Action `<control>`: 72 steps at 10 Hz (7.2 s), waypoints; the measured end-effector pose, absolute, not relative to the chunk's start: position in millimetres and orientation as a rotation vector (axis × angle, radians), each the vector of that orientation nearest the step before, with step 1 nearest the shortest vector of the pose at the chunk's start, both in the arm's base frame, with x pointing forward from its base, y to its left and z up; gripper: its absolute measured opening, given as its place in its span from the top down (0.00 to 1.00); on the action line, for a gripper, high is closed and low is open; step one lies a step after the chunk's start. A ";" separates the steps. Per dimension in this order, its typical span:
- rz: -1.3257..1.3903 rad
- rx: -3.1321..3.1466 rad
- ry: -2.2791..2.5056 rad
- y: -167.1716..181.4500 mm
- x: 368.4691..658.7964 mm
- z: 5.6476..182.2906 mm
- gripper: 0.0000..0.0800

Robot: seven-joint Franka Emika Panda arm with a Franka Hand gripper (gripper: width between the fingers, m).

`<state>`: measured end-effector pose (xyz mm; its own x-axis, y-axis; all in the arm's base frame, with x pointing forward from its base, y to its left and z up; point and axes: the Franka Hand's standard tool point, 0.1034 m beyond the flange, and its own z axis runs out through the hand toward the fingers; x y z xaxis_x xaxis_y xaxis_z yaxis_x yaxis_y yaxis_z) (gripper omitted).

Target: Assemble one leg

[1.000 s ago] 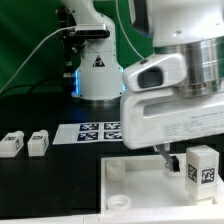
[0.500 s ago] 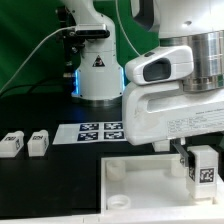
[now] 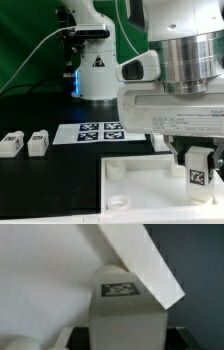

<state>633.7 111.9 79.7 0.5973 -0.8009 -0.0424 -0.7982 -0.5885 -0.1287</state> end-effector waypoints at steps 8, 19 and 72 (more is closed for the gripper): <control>0.055 -2.472 1.567 102.4 633.5 79.5 0.35; -0.036 -3.036 0.016 104.0 632.3 75.0 0.30; 0.062 -2.872 0.919 115.7 628.7 67.9 0.43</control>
Offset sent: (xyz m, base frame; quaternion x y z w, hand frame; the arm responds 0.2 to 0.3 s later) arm 0.0101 -0.0116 0.0035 0.0331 -0.0309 0.2313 0.9718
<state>628.7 115.7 67.9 0.8141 -0.5755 -0.0774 -0.5807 -0.8071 -0.1069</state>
